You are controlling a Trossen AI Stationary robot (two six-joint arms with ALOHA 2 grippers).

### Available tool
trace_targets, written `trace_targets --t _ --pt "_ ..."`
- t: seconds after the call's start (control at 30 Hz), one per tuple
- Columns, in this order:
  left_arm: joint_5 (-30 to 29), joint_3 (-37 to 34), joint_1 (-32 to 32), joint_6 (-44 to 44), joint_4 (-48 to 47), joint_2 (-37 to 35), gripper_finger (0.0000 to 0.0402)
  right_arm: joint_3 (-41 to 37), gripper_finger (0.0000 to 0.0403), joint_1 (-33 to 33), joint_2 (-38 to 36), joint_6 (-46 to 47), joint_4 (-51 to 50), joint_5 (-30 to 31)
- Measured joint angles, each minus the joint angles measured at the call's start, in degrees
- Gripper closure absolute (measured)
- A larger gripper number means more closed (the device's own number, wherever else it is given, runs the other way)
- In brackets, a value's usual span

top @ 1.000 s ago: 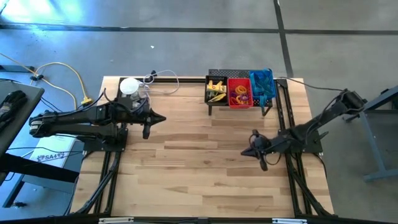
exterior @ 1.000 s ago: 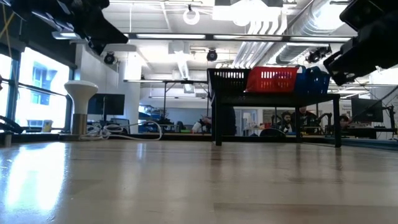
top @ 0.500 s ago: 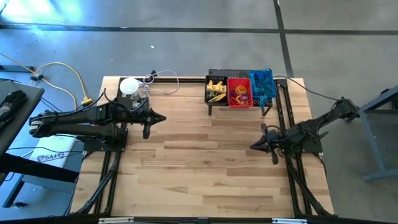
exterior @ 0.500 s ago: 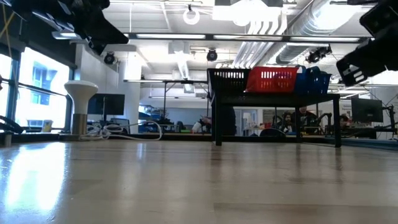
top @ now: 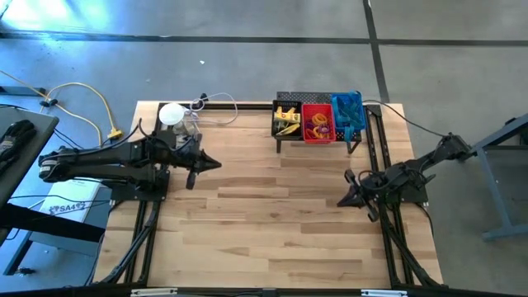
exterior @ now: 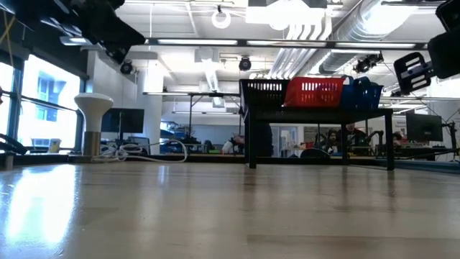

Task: Pick & Place Office Desk Supplies
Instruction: Return to Home Position

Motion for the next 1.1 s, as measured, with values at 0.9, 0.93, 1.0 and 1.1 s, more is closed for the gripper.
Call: trace_targets --t 0.9,0.93,1.0,1.1 --pt "15.52 -23.94 0.01 2.25 14.63 -20.38 0.0401 -0.09 0.0401 0.04 1.64 4.88 -1.63 4.44" --pt "16.74 -24.19 -0.02 2.09 14.64 -21.66 0.0401 -0.09 0.0401 0.04 1.64 4.88 -1.64 4.46" --pt "16.76 -24.42 -0.02 1.14 14.66 -24.4 0.0401 -0.11 0.0401 0.04 1.64 4.9 -1.63 4.46" --pt "11.46 -24.44 -0.02 -2.51 14.67 -28.42 0.0401 -0.11 0.0401 0.04 1.64 4.9 -1.65 4.48"
